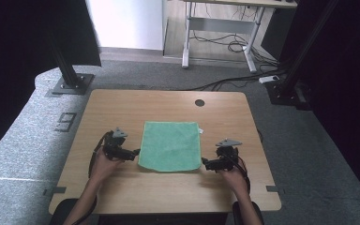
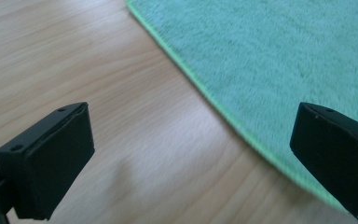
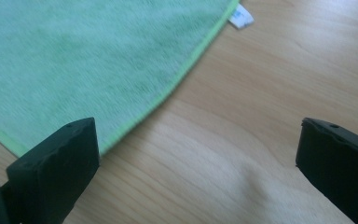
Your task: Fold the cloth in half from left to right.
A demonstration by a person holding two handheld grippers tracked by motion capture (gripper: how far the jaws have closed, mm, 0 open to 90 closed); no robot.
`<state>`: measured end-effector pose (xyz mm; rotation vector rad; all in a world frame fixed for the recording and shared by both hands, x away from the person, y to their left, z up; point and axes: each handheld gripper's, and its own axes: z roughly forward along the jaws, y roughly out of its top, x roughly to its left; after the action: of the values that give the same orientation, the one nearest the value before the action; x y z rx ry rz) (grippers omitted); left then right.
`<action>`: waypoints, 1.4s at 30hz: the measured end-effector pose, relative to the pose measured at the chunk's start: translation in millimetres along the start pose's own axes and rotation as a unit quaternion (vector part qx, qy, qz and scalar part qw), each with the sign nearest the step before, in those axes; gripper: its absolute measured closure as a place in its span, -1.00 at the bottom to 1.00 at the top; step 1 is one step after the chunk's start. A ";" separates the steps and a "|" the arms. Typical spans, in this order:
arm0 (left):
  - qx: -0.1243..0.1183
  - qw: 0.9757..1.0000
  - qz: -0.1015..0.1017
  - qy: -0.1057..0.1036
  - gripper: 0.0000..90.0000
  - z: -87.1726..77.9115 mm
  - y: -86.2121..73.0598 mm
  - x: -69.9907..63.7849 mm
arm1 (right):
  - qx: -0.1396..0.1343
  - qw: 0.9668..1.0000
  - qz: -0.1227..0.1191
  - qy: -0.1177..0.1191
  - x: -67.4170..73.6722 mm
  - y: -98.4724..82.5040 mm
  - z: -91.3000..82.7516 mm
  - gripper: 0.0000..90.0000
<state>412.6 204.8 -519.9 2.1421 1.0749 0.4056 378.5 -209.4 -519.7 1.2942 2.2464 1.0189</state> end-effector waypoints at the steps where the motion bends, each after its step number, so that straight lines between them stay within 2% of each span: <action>1: 0.001 1.000 0.001 -0.003 -1.00 3.5 0.2 -1.7 | -0.001 1.000 0.001 0.002 2.3 3.1 0.4 -1.00; 5: 0.018 1.000 0.017 0.003 -1.00 12.4 -4.2 -8.5 | 0.004 1.000 -0.003 0.008 11.3 9.2 6.8 -1.00; 7: 0.026 0.999 0.022 0.005 -1.00 15.4 -6.5 -10.2 | 0.022 1.000 -0.012 0.006 17.0 5.4 14.7 -1.00; 9: 0.032 0.999 0.025 0.007 -1.00 18.1 -8.3 -11.7 | 0.028 0.999 -0.017 0.003 18.3 3.3 17.1 -1.00; 10: 0.042 0.998 0.033 0.014 -1.00 21.1 -10.2 -14.0 | 0.038 0.999 -0.021 -0.001 21.0 -1.3 21.7 -1.00; 17: 0.046 0.998 0.038 0.018 -1.00 18.4 -15.5 -20.3 | 0.060 0.997 -0.046 -0.016 27.3 -9.5 28.6 -1.00; 21: 0.050 0.998 0.039 0.017 -1.00 13.8 -19.5 -26.0 | 0.059 0.997 -0.047 -0.022 23.8 -11.6 28.7 -1.00; 23: 0.052 0.998 0.045 0.015 -1.00 11.6 -21.3 -30.8 | 0.056 0.997 -0.042 -0.028 17.4 -12.6 27.8 -1.00; 24: 0.053 0.997 0.047 0.012 -1.00 9.6 -23.6 -37.4 | 0.054 0.997 -0.039 -0.031 15.0 -13.2 27.5 -1.00; 25: 0.053 0.997 0.047 0.012 -1.00 9.6 -23.6 -37.4 | 0.054 0.997 -0.039 -0.031 15.0 -13.2 27.5 -1.00; 26: 0.053 0.997 0.050 0.006 -1.00 8.2 -25.7 -44.9 | 0.051 0.998 -0.033 -0.035 9.8 -14.3 26.6 -1.00; 27: 0.053 0.997 0.050 0.006 -1.00 8.2 -25.7 -44.9 | 0.051 0.998 -0.033 -0.035 9.8 -14.3 26.6 -1.00; 28: 0.051 0.997 0.049 0.000 -1.00 7.6 -27.8 -53.5 | 0.050 0.998 -0.027 -0.040 4.1 -15.0 25.5 -1.00; 29: 0.051 0.997 0.049 0.000 -1.00 7.6 -27.8 -53.5 | 0.050 0.998 -0.027 -0.040 4.1 -15.0 25.5 -1.00; 31: 0.050 0.997 0.051 -0.013 -1.00 9.1 -28.4 -65.3 | 0.049 0.997 -0.018 -0.050 -6.8 -16.2 23.9 -1.00; 34: 0.047 0.997 0.059 -0.010 -1.00 10.8 -26.4 -70.2 | 0.045 0.998 -0.013 -0.051 -12.7 -17.5 23.1 -1.00; 37: 0.041 0.997 0.057 -0.008 -1.00 11.0 -23.7 -68.2 | 0.040 0.998 -0.003 -0.041 -17.3 -19.9 23.4 -1.00; 38: 0.035 0.998 0.045 -0.011 -1.00 9.3 -21.2 -62.3 | 0.038 0.999 0.005 -0.032 -19.8 -21.1 24.2 -1.00; 39: 0.035 0.998 0.045 -0.011 -1.00 9.3 -21.2 -62.3 | 0.038 0.999 0.005 -0.032 -19.8 -21.1 24.2 -1.00; 41: 0.023 0.999 0.030 -0.006 -1.00 5.3 -14.8 -50.6 | 0.029 0.999 0.000 -0.027 -21.1 -22.6 24.3 -1.00; 42: 0.023 0.999 0.030 -0.006 -1.00 5.3 -14.8 -50.6 | 0.026 0.999 0.000 -0.027 -21.2 -23.4 24.3 -1.00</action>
<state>376.2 168.5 -532.6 2.2196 1.0247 0.3989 390.3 -225.1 -554.3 1.3270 2.2472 0.9206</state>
